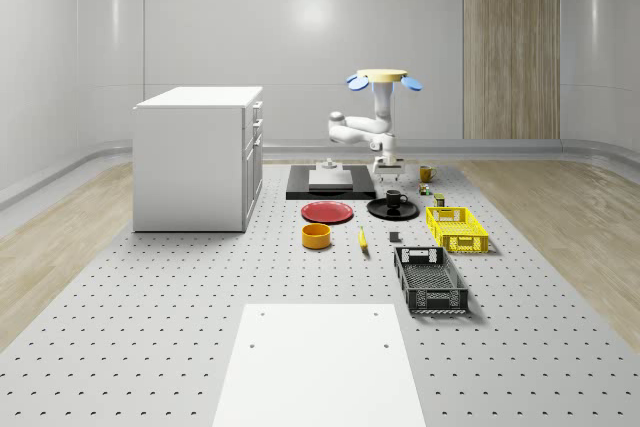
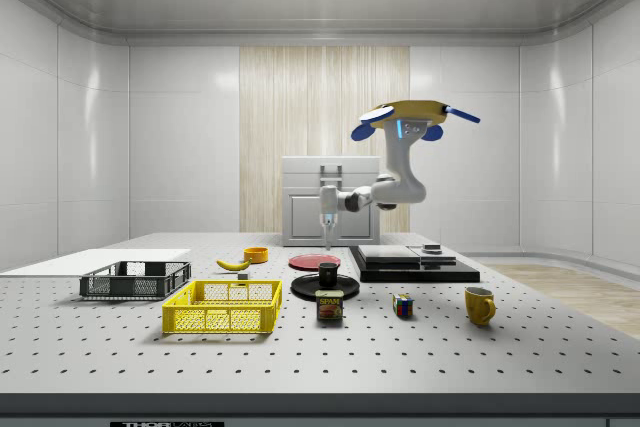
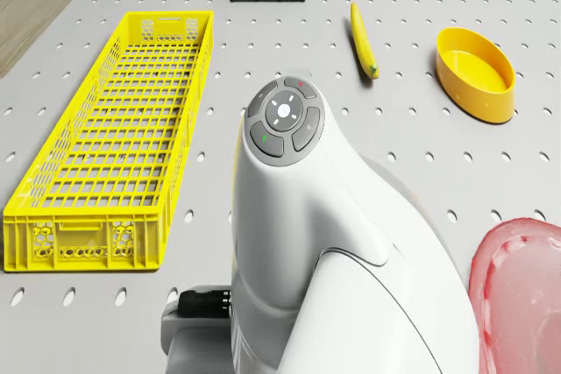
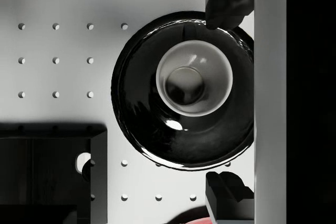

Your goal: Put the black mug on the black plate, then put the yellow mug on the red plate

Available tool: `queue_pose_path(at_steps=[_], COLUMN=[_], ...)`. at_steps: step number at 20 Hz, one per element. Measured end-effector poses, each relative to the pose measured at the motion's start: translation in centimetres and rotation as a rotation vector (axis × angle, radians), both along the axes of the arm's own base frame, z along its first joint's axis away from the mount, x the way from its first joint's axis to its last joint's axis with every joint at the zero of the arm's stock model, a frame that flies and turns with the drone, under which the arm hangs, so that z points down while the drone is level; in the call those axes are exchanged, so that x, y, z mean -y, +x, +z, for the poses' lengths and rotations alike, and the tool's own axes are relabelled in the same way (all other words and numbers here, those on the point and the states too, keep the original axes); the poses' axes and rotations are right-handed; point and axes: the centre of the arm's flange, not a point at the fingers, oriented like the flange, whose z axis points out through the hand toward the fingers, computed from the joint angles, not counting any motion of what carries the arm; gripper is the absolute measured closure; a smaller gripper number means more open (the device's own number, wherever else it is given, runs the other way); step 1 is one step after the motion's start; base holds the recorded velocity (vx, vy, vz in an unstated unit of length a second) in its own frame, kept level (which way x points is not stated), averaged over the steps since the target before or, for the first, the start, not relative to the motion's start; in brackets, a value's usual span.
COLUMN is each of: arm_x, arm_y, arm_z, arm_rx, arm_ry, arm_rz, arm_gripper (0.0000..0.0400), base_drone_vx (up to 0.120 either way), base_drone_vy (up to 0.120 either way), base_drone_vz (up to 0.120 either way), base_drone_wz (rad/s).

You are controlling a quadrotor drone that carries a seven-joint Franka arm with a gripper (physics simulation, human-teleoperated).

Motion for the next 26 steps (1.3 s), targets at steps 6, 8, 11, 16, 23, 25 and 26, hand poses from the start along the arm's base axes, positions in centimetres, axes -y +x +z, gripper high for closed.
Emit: queue_pose_path(at_steps=[6,8,11,16,23,25,26], arm_x=[0.0,0.0,0.0,0.0,0.0,0.0,0.0], arm_y=[0.0,0.0,0.0,0.0,0.0,0.0,0.0], arm_z=[-0.2,-0.22,-0.25,-0.26,-0.26,-0.26,-0.26], arm_rx=[0.0,0.0,0.0,0.0,0.0,0.0,0.0], arm_ry=[0.0,0.0,0.0,0.0,0.0,0.0,0.0], arm_rz=[0.0,0.0,0.0,0.0,0.0,0.0,0.0], arm_gripper=[0.0,0.0,0.0,0.0,0.0,0.0,0.0], base_drone_vx=[-0.12,-0.12,-0.12,-0.12,-0.12,-0.12,-0.12], base_drone_vy=[0.12,0.12,0.12,0.12,0.12,0.12,0.12], base_drone_vz=[0.0,0.0,0.0,0.0,0.046,0.0,0.0], base_drone_wz=[0.0,0.0,0.0,0.0,0.0,0.0,0.0])
